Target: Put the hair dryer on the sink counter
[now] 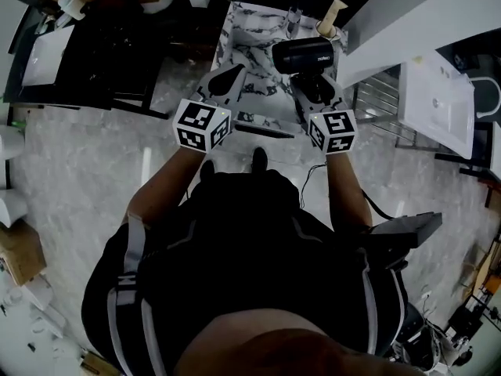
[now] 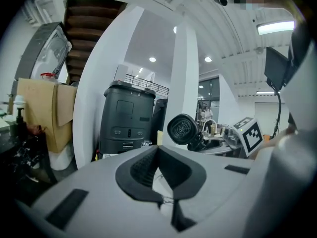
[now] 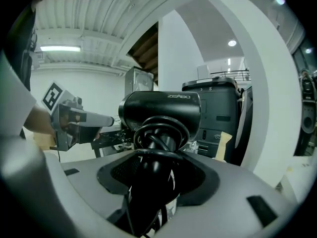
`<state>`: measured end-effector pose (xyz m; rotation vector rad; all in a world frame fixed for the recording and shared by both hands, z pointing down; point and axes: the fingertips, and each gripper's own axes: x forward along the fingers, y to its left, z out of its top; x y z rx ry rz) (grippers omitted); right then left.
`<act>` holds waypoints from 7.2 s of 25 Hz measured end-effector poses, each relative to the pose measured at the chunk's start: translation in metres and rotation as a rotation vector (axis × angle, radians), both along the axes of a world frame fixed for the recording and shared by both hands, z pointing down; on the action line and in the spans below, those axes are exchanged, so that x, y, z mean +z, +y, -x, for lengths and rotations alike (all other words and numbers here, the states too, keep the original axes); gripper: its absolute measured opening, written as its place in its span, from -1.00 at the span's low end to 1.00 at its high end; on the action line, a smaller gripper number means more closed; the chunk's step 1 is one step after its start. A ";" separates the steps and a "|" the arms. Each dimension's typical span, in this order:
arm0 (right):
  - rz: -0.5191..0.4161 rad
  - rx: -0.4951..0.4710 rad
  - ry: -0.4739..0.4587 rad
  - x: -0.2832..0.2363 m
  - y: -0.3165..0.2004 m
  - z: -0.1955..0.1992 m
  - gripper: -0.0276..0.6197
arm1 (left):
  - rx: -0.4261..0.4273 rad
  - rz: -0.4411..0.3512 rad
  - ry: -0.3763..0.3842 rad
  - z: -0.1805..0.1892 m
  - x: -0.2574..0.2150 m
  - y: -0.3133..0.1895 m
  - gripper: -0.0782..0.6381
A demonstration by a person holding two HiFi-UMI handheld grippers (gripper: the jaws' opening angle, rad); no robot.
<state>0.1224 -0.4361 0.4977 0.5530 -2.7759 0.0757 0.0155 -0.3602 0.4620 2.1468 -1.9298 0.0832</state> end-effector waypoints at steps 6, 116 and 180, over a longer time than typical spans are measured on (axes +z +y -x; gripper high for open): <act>0.007 -0.154 0.098 0.049 -0.005 0.018 -0.18 | -0.066 0.066 0.000 0.004 0.035 -0.005 -0.78; 0.164 0.151 0.241 0.093 -0.015 0.050 -0.56 | 0.009 -0.001 0.023 0.019 0.019 0.036 -0.78; -0.123 0.323 -0.235 -0.137 0.122 -0.070 -0.84 | -0.058 -0.209 -0.038 -0.031 -0.098 0.130 -0.78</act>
